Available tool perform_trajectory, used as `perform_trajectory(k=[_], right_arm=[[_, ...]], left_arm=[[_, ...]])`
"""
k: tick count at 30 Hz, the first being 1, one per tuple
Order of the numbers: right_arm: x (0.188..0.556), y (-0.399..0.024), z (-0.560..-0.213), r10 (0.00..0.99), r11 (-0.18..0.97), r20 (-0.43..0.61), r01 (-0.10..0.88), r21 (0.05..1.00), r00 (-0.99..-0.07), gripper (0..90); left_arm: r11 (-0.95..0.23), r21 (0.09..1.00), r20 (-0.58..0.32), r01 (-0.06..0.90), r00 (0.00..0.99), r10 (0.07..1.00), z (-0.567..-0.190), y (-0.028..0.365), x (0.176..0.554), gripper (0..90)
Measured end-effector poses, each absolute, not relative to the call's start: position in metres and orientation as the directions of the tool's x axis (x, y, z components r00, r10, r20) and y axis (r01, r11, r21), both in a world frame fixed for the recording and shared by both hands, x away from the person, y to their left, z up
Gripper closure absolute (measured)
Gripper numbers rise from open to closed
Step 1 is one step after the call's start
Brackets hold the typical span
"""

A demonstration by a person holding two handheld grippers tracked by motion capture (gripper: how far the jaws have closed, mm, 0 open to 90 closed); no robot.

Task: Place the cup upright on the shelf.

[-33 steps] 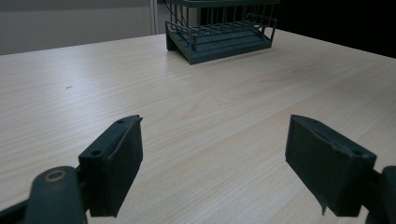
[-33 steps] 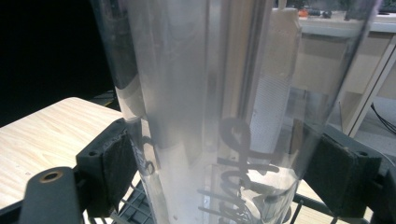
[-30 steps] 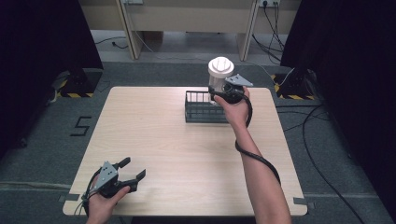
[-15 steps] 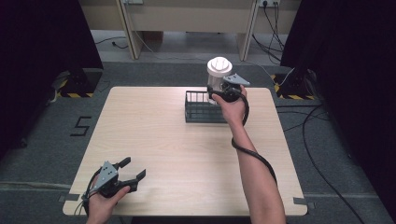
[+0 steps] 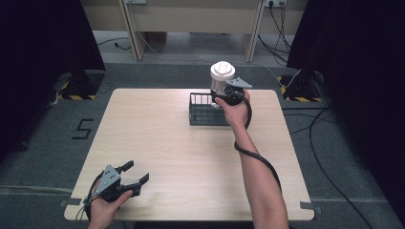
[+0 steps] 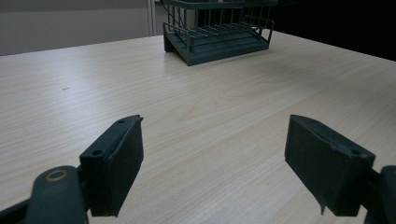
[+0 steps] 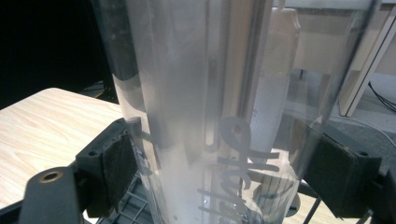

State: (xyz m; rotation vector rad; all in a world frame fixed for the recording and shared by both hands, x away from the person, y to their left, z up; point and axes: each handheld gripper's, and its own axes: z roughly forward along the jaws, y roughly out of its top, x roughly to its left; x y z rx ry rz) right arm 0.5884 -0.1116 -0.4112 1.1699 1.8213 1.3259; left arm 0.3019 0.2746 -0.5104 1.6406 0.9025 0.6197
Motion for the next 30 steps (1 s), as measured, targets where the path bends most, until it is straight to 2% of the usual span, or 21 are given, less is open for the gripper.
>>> perform_trajectory(k=[30], right_arm=[[0.594,-0.102,-0.44,0.899,0.135,0.05,0.384,0.914,-0.436,18.1]], left_arm=[[-0.099,0.967,-0.058,0.236,0.58,0.812,-0.51,0.274,0.301,19.3]])
